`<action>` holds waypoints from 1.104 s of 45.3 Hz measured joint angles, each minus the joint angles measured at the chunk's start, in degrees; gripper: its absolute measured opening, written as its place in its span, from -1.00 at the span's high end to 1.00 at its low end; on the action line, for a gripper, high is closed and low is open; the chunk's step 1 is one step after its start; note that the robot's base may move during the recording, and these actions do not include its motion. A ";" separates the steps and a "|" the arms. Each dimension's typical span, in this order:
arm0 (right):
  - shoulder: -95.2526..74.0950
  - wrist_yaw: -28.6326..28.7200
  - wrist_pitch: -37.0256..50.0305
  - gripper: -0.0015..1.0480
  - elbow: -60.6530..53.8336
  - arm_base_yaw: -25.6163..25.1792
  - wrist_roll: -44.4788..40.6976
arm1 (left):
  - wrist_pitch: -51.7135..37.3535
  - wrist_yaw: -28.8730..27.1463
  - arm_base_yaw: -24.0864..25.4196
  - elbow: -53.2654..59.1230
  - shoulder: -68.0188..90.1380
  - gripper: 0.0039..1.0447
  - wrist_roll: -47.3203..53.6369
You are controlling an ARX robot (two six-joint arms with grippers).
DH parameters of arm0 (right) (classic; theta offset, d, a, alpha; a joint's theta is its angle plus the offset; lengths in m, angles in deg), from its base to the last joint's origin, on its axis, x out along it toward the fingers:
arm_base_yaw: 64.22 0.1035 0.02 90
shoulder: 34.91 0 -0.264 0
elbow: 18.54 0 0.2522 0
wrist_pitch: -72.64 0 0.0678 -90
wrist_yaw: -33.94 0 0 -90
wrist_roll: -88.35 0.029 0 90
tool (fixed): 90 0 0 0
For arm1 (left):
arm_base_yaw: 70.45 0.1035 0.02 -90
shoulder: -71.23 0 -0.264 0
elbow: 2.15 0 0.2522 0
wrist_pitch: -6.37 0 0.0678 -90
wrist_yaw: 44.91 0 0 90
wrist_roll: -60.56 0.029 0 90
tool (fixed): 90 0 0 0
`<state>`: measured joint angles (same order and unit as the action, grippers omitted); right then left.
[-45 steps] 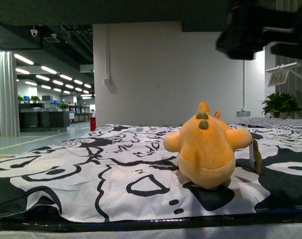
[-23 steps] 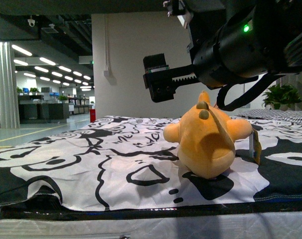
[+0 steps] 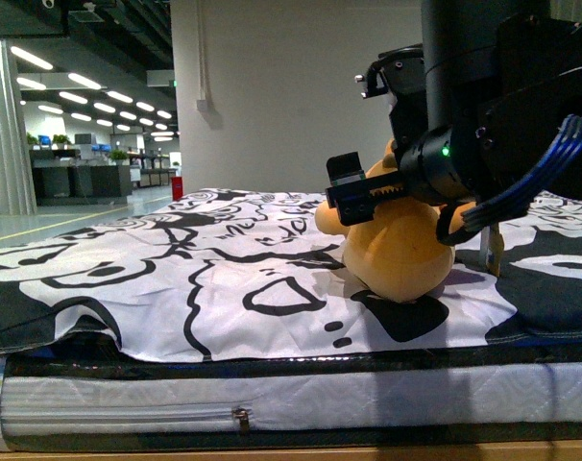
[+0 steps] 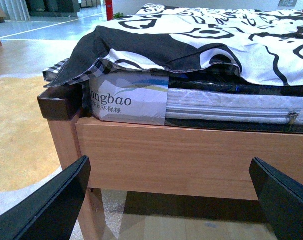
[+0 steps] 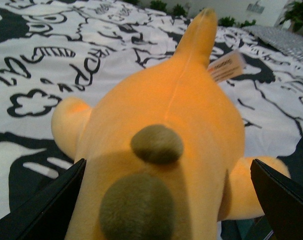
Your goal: Put away toys
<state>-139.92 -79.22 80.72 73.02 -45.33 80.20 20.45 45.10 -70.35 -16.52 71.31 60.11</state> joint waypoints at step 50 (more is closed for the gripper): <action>26.62 19.19 -7.02 0.80 -4.74 -2.25 10.54 | 0.00 0.00 0.00 0.00 0.00 -0.89 0.00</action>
<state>-113.30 -60.03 73.71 68.28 -47.58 90.74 20.45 45.10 -70.35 -16.52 71.31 60.11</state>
